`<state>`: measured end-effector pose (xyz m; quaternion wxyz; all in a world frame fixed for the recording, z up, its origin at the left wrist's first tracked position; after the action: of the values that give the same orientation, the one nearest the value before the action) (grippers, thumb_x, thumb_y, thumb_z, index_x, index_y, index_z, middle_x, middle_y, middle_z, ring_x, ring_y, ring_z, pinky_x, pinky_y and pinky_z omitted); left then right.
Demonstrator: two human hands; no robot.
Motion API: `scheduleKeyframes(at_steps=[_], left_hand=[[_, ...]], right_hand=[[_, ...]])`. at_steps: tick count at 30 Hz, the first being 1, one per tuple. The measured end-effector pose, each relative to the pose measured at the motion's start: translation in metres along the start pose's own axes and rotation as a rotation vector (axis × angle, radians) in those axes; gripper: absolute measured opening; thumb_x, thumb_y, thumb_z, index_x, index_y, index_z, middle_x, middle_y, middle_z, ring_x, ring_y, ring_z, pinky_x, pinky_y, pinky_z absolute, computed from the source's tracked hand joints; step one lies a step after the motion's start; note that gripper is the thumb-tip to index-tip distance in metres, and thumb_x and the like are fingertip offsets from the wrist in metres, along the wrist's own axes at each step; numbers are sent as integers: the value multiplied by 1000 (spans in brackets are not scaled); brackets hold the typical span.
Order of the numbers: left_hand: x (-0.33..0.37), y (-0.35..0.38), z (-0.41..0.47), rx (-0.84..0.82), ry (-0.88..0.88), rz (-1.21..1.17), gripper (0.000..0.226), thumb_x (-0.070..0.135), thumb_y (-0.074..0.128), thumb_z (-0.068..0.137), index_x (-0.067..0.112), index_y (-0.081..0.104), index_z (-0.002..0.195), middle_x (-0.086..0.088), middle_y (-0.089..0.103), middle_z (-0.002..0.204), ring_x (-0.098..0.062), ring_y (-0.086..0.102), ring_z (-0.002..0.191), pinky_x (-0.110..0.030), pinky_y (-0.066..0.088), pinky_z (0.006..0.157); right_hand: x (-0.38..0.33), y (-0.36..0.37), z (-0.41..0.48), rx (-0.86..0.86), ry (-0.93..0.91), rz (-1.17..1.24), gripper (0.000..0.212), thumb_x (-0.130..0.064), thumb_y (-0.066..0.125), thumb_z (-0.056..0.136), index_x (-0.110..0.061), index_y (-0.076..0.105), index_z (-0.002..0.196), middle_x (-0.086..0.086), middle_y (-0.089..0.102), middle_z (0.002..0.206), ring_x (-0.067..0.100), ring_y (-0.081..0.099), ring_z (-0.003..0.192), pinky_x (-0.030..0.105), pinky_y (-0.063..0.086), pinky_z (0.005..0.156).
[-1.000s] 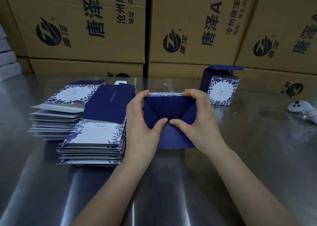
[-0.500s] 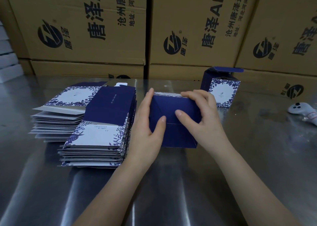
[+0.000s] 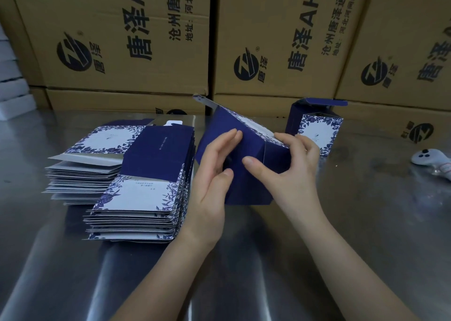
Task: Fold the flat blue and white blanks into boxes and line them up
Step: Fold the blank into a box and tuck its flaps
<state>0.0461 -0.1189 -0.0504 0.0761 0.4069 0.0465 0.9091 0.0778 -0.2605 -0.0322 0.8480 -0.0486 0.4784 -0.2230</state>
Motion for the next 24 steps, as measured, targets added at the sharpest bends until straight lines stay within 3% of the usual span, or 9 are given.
scheduleKeyframes(at_steps=[2,4,6,9,11,13,16,19,24], left_hand=[[4,-1,2,20,17,-23,47,22,44,89,22,48,135,-3,54,145,-16,44,140,-35,34,116],[6,-4,3,114,49,8,40,16,44,93,21,50,133,1,56,141,-14,47,137,-29,38,112],[6,-8,5,267,68,65,40,14,40,94,24,50,131,10,55,138,-4,47,134,-17,39,105],[3,-18,9,483,-46,62,36,26,42,94,39,46,128,19,44,141,7,39,133,-6,34,99],[-1,-26,14,590,-217,-36,35,32,45,100,40,41,134,15,37,148,2,34,137,-17,30,104],[-6,-29,17,602,-394,-222,42,39,47,102,33,37,142,8,45,145,-9,39,138,-29,32,105],[-3,-27,16,444,-515,-413,56,56,53,88,26,52,136,1,66,129,-19,60,124,-43,49,99],[-3,-25,15,304,-540,-498,37,50,55,87,30,70,115,3,72,121,-17,68,112,-44,55,88],[-6,-26,17,451,-528,-448,22,27,48,100,19,66,110,1,76,104,-16,72,98,-39,55,83]], right_hand=[[2,-1,2,31,23,113,64,-66,70,49,-47,51,107,-12,34,128,-10,37,119,-6,28,85],[7,-1,4,21,90,239,63,-63,68,51,-43,54,109,-12,40,127,-15,42,111,3,37,88],[13,0,7,-14,170,449,64,-57,69,55,-33,57,113,-5,50,128,1,51,115,24,45,95],[19,-2,13,-78,260,842,38,-45,67,69,-24,58,99,-11,63,89,4,59,77,23,46,73],[22,-1,14,-108,387,1093,25,-42,66,73,-23,61,89,-9,60,77,7,56,73,24,45,74],[27,1,13,-187,482,1252,32,-47,66,73,-21,71,90,-1,65,89,16,60,87,30,45,88],[32,4,8,-334,540,1282,51,-54,67,71,-20,71,109,4,67,117,24,62,104,41,37,104],[39,6,5,-417,569,1264,51,-56,60,75,-21,72,111,3,68,116,23,66,101,39,46,94],[42,6,12,-353,679,1139,46,-48,58,84,-21,65,120,3,69,119,20,68,100,34,56,79]])
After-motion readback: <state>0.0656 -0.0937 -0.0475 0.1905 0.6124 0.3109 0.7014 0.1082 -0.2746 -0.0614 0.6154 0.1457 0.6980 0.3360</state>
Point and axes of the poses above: each hand's wrist, its own z-axis towards the middle knuckle, its own y-axis out of the palm, x = y × z, the point moved 2 cm from there along z, towards the middle knuckle
